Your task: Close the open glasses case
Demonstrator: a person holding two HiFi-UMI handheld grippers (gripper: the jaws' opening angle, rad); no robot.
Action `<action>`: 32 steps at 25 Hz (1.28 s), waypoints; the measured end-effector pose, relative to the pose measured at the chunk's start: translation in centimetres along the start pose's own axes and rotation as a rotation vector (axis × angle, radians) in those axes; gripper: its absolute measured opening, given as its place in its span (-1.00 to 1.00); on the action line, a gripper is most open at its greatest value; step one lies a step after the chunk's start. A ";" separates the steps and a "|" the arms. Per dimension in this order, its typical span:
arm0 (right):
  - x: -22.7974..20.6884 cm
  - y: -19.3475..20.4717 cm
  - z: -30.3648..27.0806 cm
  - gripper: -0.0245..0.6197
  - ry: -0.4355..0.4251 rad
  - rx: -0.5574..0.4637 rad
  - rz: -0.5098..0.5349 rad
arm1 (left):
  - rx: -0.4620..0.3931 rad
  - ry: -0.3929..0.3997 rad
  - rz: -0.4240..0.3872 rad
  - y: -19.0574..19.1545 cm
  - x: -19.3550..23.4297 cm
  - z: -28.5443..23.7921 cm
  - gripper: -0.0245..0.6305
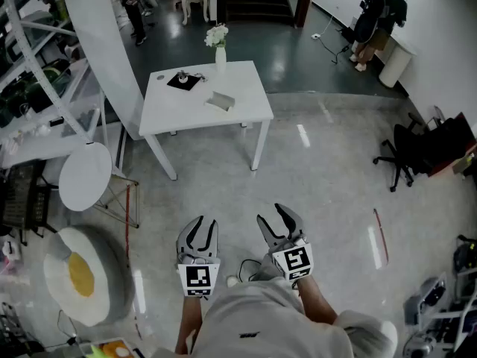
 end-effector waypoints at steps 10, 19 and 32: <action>0.1 0.0 -1.9 -0.23 0.014 -0.005 -0.013 | 0.002 -0.015 0.009 0.0 1.7 -1.5 -0.43; -4.4 0.4 -8.0 -0.22 -0.015 0.020 -0.037 | 0.017 -0.023 0.008 -0.2 3.1 -8.3 -0.43; -12.2 0.2 -16.4 -0.24 -0.056 0.024 -0.049 | 0.051 -0.035 0.007 -1.1 4.6 -19.1 -0.44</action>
Point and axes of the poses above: the fingertips, and each gripper's own axes: z backward along the fingers, x to its left, y out of its underside, the point moved 9 cm from there along z, backward along the fingers, and after that the axes turned 1 degree about y, right-handed, at the moved point
